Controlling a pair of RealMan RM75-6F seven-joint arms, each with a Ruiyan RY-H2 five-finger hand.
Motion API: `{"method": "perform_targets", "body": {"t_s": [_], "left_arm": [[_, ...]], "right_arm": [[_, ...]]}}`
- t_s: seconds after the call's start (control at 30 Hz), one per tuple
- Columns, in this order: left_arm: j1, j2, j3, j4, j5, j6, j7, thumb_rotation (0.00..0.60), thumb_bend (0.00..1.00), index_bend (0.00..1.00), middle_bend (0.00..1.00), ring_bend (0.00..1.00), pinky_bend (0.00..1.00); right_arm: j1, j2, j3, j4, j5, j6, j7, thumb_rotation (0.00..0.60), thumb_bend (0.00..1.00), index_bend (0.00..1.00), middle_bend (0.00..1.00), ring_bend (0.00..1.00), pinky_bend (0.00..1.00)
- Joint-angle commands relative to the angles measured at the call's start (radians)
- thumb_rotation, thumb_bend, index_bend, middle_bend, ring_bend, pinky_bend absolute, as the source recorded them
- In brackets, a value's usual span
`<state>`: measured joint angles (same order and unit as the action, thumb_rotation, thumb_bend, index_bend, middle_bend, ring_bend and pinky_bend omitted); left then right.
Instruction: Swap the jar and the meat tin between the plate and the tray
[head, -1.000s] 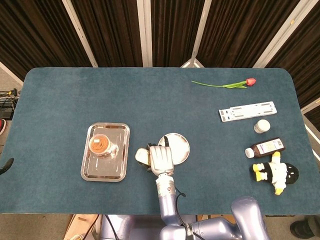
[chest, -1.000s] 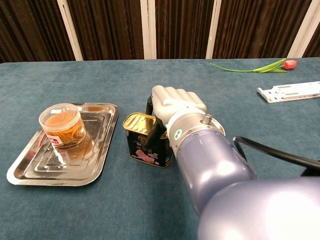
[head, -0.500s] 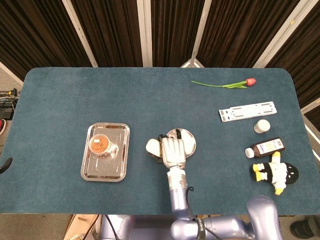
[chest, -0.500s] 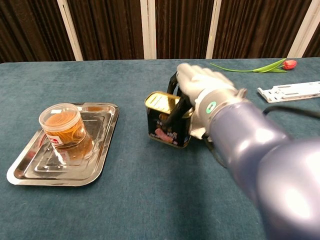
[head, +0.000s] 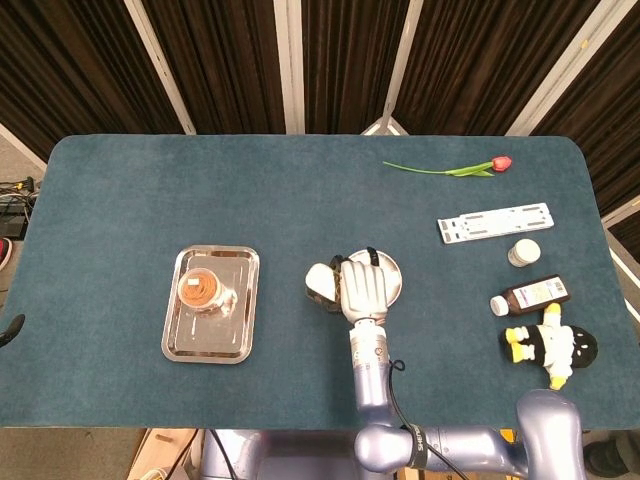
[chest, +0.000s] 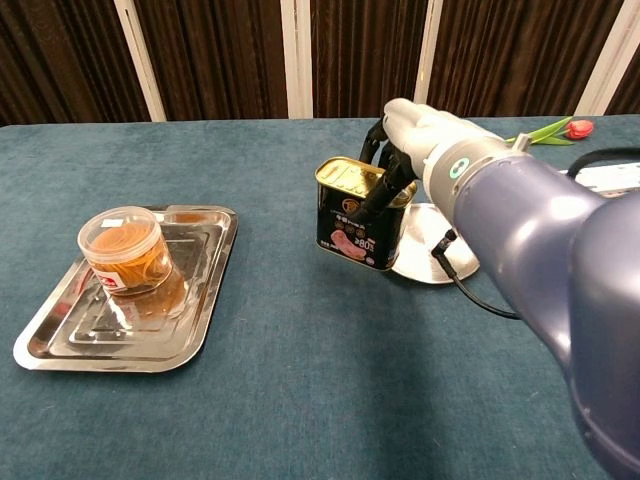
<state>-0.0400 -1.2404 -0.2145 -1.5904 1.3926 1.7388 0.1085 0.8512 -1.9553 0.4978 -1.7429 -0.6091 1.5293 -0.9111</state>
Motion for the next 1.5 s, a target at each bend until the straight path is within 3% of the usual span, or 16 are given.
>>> {"method": "perform_targets", "body": {"t_s": [0.03,0.23,0.47,0.97,1.23,1.4,1.5], "left_arm": [[0.001,0.0,0.0,0.0,0.0,0.0,0.0,0.6,0.15,0.28,0.0,0.0,0.0],[0.003,-0.001,-0.005,0.0,-0.001,0.003,-0.002,0.6,0.15,0.28,0.0,0.0,0.0],[0.005,0.001,-0.009,-0.001,-0.003,0.004,-0.005,0.6,0.15,0.28,0.0,0.0,0.0],[0.005,-0.008,-0.012,0.003,-0.002,0.007,0.011,0.6,0.15,0.28,0.0,0.0,0.0],[0.004,-0.018,-0.016,0.007,-0.003,0.011,0.025,0.6,0.15,0.28,0.0,0.0,0.0],[0.002,-0.023,-0.017,0.008,-0.002,0.011,0.033,0.6,0.15,0.28,0.0,0.0,0.0],[0.002,-0.025,-0.017,0.009,-0.001,0.012,0.037,0.6,0.15,0.28,0.0,0.0,0.0]], "right_arm": [[0.001,0.008,0.012,-0.011,0.01,-0.003,0.001,0.6,0.37,0.54,0.56,0.54,0.12],[0.002,0.02,0.016,-0.026,0.013,0.007,0.001,0.6,0.37,0.55,0.56,0.54,0.12],[0.002,0.033,-0.001,0.027,-0.017,0.003,0.015,0.6,0.37,0.55,0.56,0.54,0.12],[-0.067,0.159,-0.061,0.106,0.035,-0.187,0.108,0.6,0.37,0.55,0.56,0.54,0.1],[-0.078,0.195,-0.074,0.156,0.012,-0.226,0.161,0.6,0.37,0.55,0.56,0.54,0.1],[-0.076,0.213,-0.077,0.167,0.003,-0.247,0.176,0.6,0.37,0.54,0.55,0.49,0.07],[-0.08,0.227,-0.079,0.168,0.011,-0.275,0.197,0.6,0.29,0.45,0.49,0.42,0.04]]}}
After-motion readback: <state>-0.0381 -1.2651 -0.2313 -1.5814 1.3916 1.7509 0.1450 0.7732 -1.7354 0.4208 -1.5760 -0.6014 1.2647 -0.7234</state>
